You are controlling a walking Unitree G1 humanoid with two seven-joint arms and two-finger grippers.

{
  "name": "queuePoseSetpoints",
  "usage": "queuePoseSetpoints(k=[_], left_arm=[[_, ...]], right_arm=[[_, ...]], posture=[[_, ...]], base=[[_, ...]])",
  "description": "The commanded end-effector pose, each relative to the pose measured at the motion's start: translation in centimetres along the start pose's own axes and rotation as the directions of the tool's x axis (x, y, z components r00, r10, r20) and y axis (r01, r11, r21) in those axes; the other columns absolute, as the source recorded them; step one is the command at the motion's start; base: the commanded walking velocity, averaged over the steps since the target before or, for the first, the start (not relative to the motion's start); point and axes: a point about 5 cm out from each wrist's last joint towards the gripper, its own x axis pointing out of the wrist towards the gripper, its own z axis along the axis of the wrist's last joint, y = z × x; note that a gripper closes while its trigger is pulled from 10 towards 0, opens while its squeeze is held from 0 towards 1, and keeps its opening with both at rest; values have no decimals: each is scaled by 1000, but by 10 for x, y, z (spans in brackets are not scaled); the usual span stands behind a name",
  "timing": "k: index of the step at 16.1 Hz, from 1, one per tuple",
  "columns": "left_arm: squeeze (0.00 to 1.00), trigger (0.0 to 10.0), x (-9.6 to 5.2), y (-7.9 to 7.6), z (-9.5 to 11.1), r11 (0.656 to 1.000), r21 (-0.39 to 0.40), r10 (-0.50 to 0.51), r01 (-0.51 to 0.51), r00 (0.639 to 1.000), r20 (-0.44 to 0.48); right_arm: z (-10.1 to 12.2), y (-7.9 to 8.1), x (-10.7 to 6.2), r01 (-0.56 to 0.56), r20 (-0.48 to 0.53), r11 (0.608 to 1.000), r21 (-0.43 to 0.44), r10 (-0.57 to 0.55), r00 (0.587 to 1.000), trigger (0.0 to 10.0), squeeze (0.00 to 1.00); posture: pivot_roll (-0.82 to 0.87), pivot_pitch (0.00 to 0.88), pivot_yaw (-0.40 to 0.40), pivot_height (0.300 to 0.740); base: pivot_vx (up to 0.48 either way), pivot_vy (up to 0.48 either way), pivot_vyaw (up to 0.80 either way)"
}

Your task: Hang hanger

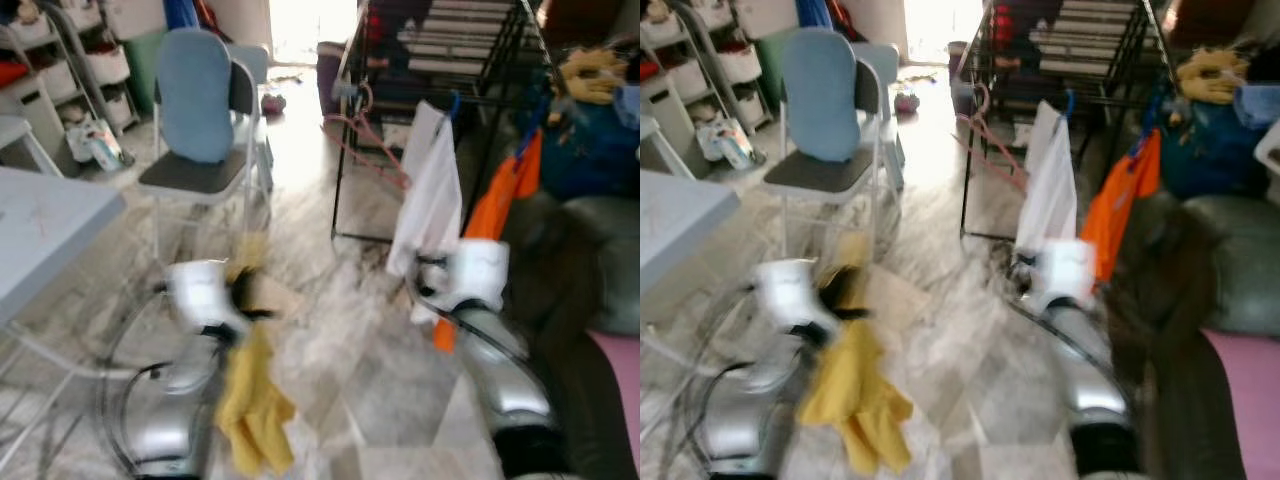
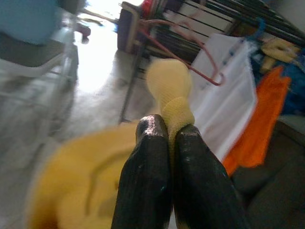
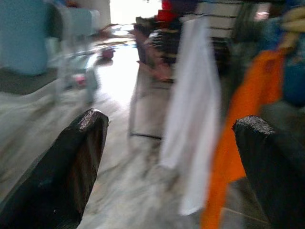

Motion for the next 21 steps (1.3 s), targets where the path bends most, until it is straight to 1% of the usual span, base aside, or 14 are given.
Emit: queuePoseSetpoints(k=[1, 5, 7, 9, 13, 14, 15, 16, 18, 19, 20, 21], left_arm=[[0, 10000, -1, 8, 10, 1000, 17, 14, -14, 999, 32], [0, 10000, -1, 8, 6, 1000, 13, 25, -26, 1000, 9], [0, 10000, -1, 5, 0, 999, 24, 33, -32, 999, -33], [0, 10000, -1, 3, 0, 1000, 15, 25, -25, 999, -29], [0, 10000, 0, 3, 1, 1000, 6, 29, -29, 999, -24], [0, 10000, 0, 3, 3, 999, 18, 29, -29, 1000, -12], [0, 10000, 0, 3, 3, 998, 50, 40, -39, 999, -9], [0, 10000, 0, 4, 2, 998, 55, 39, -39, 999, -11], [0, 10000, -1, 5, -1, 995, 101, 17, -14, 1000, -26], [0, 10000, 1, 5, 1, 988, 151, -28, 33, 999, -32], [0, 10000, 3, 7, 2, 984, 172, -36, 42, 999, -36], [0, 10000, 8, 13, 7, 983, 181, -32, 37, 999, -34]], right_arm=[[9, 14, 3, -38, 34, 999, 9, 38, 999, 10000, 0], [8, 14, 3, -38, 33, 999, 6, 38, 999, 10000, 0], [8, 13, 3, -38, 32, 999, 5, 38, 999, 10000, 0], [8, 14, 3, -41, 31, 999, 5, 41, 999, 10000, 0], [7, 14, 3, -44, 31, 999, 2, 44, 999, 10000, 0], [7, 14, 3, -45, 31, 999, 3, 45, 999, 10000, 0], [6, 14, 2, -47, 28, 999, 1, 47, 998, 10000, 0], [5, 14, 1, -48, 26, 999, 0, 48, 999, 10000, 0], [2, 12, -2, -47, 19, 999, -3, 47, 999, 10000, 0], [1, 12, -2, -46, 15, 999, -3, 46, 999, 10000, 0], [1, 13, -2, -45, 13, 999, -1, 45, 999, 10000, 0], [0, 15, -1, -46, 10, 999, 2, 46, 999, 10000, 0]], posture=[[-54, 0, -7, 740], [-54, 0, -9, 740], [-54, 0, -9, 740], [-51, 0, -12, 740], [-51, 0, -14, 740], [-51, 0, -14, 740], [-53, 0, -15, 740], [-54, 0, -15, 740], [-54, 0, -15, 740], [-56, 0, -11, 740], [-55, 0, -10, 740], [-56, 0, -7, 740]], base=[[285, 386, -800], [194, 414, -800], [0, 0, -466], [0, 0, 0], [0, 0, 0], [0, 0, 0], [0, 0, 0], [0, 0, 0], [0, 0, 0], [0, 0, 0], [0, 0, 0], [0, 0, -800]])
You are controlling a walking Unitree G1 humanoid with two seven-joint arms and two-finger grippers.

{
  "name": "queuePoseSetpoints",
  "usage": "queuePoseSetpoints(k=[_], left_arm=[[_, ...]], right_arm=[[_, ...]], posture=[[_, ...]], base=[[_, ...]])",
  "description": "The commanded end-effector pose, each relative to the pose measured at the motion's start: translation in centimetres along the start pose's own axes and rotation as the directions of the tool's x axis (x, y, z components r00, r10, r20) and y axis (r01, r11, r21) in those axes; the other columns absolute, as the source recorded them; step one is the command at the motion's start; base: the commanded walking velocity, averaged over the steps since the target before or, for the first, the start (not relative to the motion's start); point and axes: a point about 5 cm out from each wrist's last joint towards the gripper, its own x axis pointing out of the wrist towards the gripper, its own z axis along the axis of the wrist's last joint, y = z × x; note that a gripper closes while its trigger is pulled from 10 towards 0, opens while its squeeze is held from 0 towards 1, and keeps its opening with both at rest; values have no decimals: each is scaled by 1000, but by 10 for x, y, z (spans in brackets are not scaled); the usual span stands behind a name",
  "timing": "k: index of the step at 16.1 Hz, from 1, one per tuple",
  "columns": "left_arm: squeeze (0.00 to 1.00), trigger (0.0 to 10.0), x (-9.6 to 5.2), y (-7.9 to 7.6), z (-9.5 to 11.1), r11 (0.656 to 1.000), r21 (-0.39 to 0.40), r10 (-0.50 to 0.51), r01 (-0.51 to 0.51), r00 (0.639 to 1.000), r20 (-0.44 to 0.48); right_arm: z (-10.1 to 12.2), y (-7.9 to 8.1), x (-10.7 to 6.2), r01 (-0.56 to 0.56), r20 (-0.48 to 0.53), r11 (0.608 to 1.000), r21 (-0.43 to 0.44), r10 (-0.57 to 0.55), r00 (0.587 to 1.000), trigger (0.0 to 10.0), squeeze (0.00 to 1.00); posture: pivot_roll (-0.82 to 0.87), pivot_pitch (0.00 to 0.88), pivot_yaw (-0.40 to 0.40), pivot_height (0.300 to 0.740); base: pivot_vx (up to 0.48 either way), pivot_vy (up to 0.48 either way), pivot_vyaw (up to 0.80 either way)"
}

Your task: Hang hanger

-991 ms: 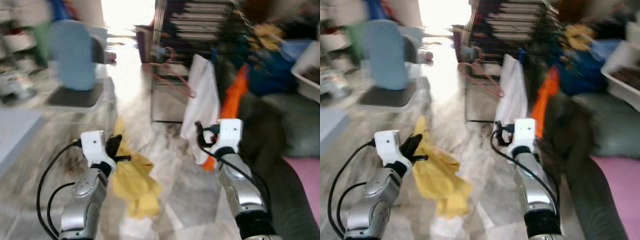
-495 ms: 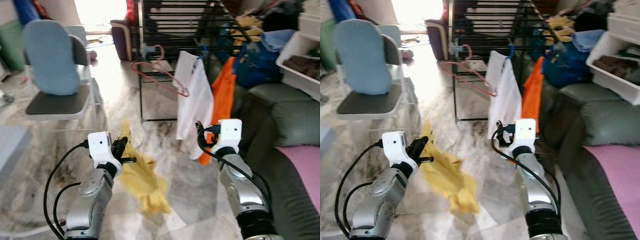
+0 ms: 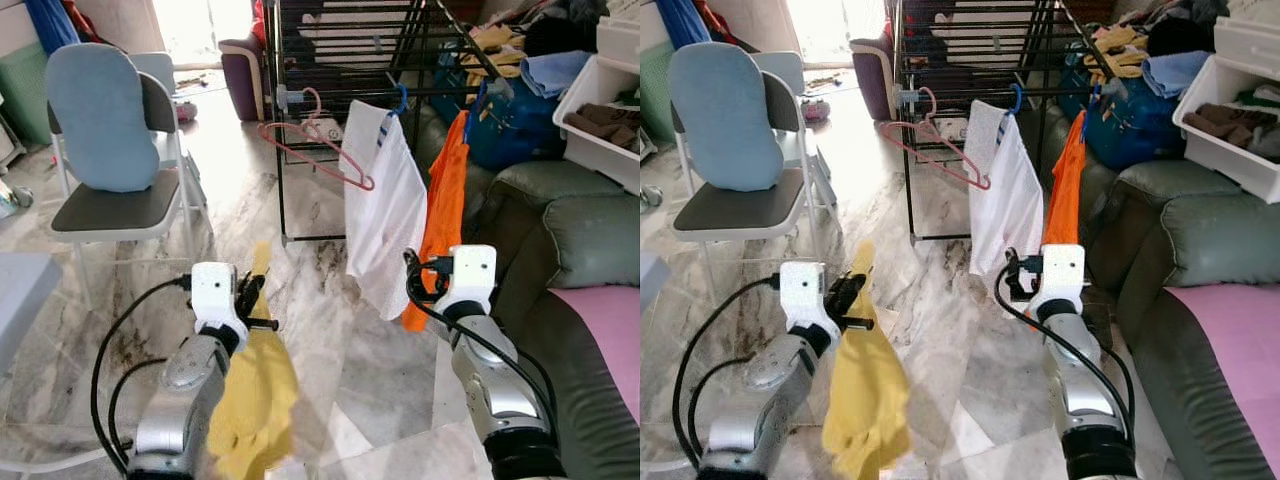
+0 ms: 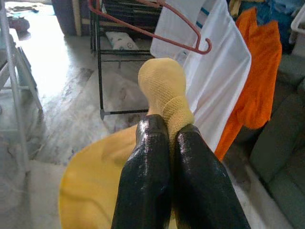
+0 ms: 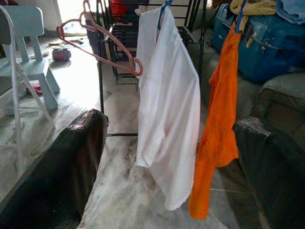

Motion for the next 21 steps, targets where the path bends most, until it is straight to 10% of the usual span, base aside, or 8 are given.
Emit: queuePoseSetpoints(k=[1, 9, 21], left_arm=[[0, 10000, 4, 0, 13, 1000, 14, -14, 13, 999, 51], [0, 10000, 1, -10, 4, 998, 0, -61, 61, 997, 42], [0, 10000, -1, -8, 9, 999, 6, -36, 36, 994, 104]], right_arm=[[5, 2, 2, -4, 17, 1000, -7, 4, 1000, 10000, 0], [4, 2, 2, -3, 15, 1000, -7, 3, 1000, 10000, 0], [3, 5, 0, -25, 17, 1000, -17, 26, 1000, 10000, 0]], posture=[[-55, 0, -5, 740], [-54, 0, -4, 740], [-54, 0, 3, 740]], base=[[0, 259, -800], [0, 359, -742], [0, 194, 0]])
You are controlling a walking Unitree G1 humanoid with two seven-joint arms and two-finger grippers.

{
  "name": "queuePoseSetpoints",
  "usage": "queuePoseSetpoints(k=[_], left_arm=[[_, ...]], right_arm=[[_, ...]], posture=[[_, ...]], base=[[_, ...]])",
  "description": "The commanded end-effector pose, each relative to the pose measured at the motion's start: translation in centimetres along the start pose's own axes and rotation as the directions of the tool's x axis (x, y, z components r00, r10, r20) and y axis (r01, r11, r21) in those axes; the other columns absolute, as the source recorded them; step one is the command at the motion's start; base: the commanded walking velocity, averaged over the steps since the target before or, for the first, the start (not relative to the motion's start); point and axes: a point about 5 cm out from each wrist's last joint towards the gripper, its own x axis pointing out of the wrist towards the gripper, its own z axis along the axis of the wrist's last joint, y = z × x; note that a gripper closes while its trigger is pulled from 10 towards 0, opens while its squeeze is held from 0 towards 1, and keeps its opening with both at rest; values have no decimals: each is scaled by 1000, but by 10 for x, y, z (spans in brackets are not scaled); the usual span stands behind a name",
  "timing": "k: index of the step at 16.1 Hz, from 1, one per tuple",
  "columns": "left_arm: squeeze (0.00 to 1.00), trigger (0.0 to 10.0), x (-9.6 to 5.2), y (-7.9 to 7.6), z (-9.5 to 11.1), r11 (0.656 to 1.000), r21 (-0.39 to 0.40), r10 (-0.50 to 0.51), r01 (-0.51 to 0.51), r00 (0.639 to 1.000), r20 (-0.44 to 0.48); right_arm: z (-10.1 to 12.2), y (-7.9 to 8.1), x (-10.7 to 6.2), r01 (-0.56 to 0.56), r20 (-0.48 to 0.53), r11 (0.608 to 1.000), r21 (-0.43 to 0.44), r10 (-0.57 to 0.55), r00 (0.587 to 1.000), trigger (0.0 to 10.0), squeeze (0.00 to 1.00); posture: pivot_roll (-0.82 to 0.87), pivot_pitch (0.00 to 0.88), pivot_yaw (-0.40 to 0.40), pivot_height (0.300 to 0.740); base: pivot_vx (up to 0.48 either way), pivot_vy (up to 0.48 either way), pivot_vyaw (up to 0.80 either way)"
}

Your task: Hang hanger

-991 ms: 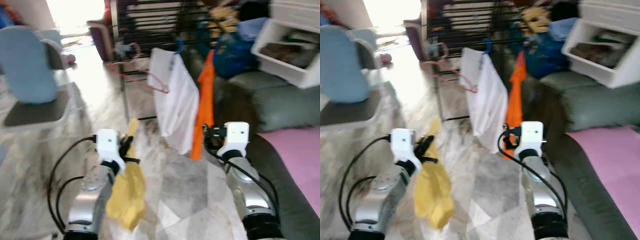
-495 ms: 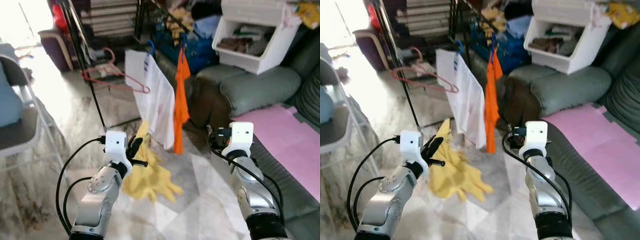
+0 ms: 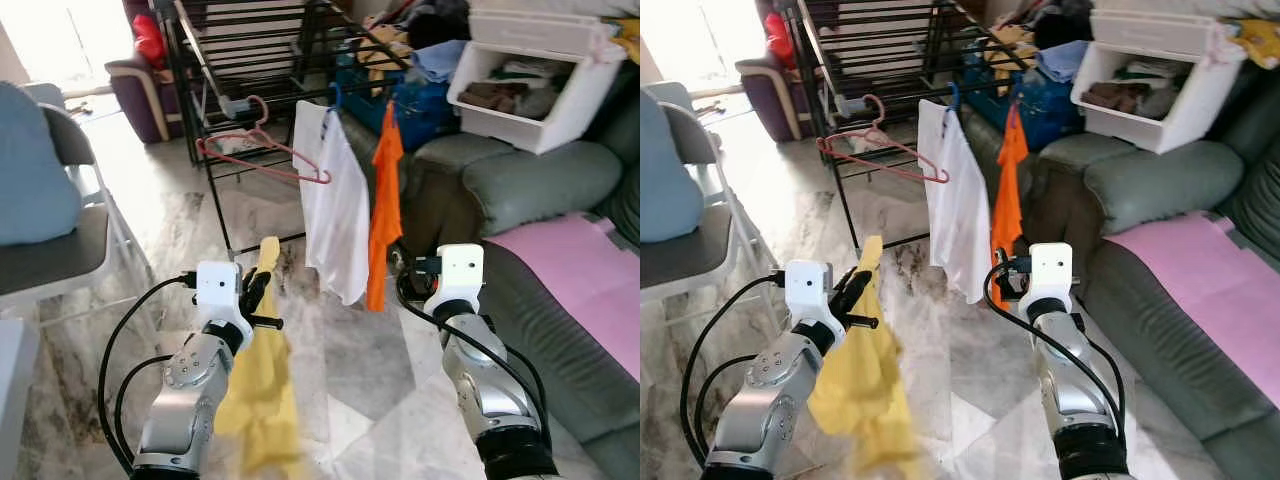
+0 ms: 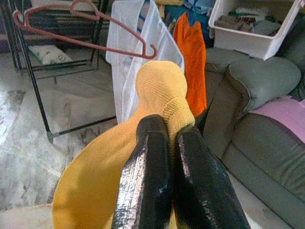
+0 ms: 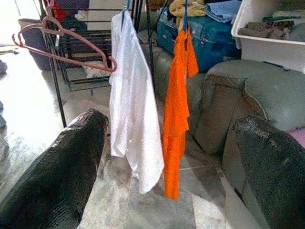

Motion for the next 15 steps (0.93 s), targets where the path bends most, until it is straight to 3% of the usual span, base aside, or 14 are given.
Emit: queuePoseSetpoints(k=[1, 6, 8, 15], left_arm=[[0, 10000, -1, 3, 7, 1000, 20, 14, -15, 999, 45], [0, 10000, -5, 14, 5, 995, 67, 64, -68, 996, 65], [0, 10000, -10, 23, 5, 992, 85, 86, -92, 993, 81], [0, 10000, -14, 35, 6, 989, 120, 80, -90, 993, 86]], right_arm=[[4, -3, -1, 0, 19, 1000, -3, 0, 1000, 10000, 0], [-1, -14, -8, 3, 6, 999, -36, -3, 1000, 10000, 0], [-1, -14, -9, -9, 9, 1000, -15, 9, 1000, 10000, 0], [-3, -12, -13, -17, 2, 1000, 5, 17, 1000, 10000, 0]], posture=[[-54, 0, 3, 740], [-55, 0, 0, 740], [-66, 0, 10, 740], [-63, 0, 15, 740]], base=[[0, 0, 0], [0, 0, 0], [0, 0, 0], [0, 0, 0]])
